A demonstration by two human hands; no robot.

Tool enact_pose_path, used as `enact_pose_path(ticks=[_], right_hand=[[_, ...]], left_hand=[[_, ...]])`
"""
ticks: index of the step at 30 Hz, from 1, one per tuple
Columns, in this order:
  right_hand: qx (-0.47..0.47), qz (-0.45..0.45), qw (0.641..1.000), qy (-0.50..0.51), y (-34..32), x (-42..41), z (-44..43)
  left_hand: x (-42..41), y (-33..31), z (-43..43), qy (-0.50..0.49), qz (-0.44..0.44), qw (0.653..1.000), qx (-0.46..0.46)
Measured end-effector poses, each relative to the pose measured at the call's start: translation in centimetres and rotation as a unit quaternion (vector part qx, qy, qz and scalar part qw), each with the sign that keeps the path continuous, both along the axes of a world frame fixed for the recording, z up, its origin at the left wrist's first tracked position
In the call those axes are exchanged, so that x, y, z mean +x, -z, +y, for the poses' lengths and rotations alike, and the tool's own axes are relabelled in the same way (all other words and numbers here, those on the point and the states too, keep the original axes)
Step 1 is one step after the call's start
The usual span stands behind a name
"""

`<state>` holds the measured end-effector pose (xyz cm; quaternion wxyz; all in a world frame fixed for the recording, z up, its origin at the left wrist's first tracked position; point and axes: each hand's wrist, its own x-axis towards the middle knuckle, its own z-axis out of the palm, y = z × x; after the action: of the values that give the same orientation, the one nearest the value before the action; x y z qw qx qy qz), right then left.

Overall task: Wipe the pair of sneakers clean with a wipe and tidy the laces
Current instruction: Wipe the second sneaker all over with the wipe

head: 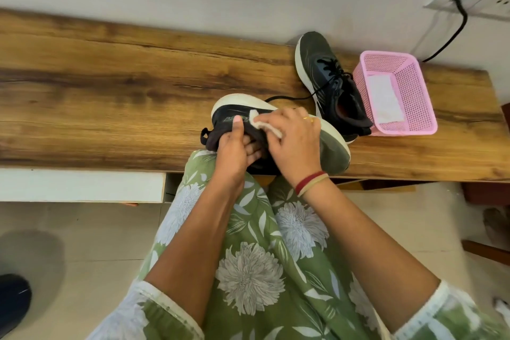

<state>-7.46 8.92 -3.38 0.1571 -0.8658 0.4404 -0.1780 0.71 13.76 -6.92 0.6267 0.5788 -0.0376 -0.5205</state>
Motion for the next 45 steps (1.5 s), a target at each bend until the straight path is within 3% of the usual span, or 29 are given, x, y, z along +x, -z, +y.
enact_pose_path(ticks=[2, 5, 8, 12, 16, 20, 22, 26, 29, 33, 37, 41, 45], right_hand=[[0.01, -0.036, 0.999, 0.036, 0.2, 0.3, -0.1], [-0.007, -0.018, 1.0, -0.015, 0.6, 0.0, 0.1], [0.029, -0.042, 0.997, 0.061, 0.5, 0.0, -0.6], [0.001, -0.021, 0.999, -0.024, 0.7, 0.2, 0.9], [0.022, -0.051, 0.997, 0.049, 0.7, 0.3, 0.0], [0.006, -0.013, 1.0, 0.0, 0.9, -0.8, -0.7], [0.031, -0.039, 0.998, 0.038, 0.9, -1.0, -0.8], [0.035, -0.054, 0.998, -0.005, 1.4, -1.0, 0.7], [0.058, -0.073, 0.993, 0.074, 1.4, -0.7, -0.2], [0.041, -0.068, 0.997, 0.003, 1.7, -0.7, 1.0], [0.062, -0.076, 0.992, 0.081, 1.3, 0.0, -0.4], [0.023, -0.028, 0.999, -0.026, 1.1, 0.7, 0.8], [0.078, -0.059, 0.991, 0.089, 1.0, 1.1, -0.7]], left_hand=[[0.0, 0.3, 0.0, -0.002, 0.002, 1.0, 0.002], [0.0, 0.2, 0.0, -0.005, 0.012, 1.0, 0.003], [-0.1, 0.2, -0.1, -0.01, 0.011, 1.0, 0.009], [0.1, 0.3, -0.2, -0.014, -0.003, 1.0, 0.002], [-0.2, 0.3, -0.2, -0.023, 0.012, 1.0, 0.006], [-0.1, 0.6, -0.3, -0.026, 0.023, 0.999, 0.008], [-0.1, 0.6, -0.3, -0.027, 0.02, 0.999, 0.011], [-0.1, 0.6, -0.4, -0.038, 0.012, 0.999, 0.009], [-0.1, 0.6, -0.3, -0.029, 0.019, 0.999, 0.006], [0.0, 0.4, -0.2, -0.029, 0.016, 0.999, 0.009], [0.0, 0.7, -0.3, -0.033, 0.029, 0.999, 0.005], [0.0, 0.9, -0.4, -0.045, 0.019, 0.999, 0.002], [-0.2, 0.9, -0.4, -0.028, 0.038, 0.999, 0.0]])
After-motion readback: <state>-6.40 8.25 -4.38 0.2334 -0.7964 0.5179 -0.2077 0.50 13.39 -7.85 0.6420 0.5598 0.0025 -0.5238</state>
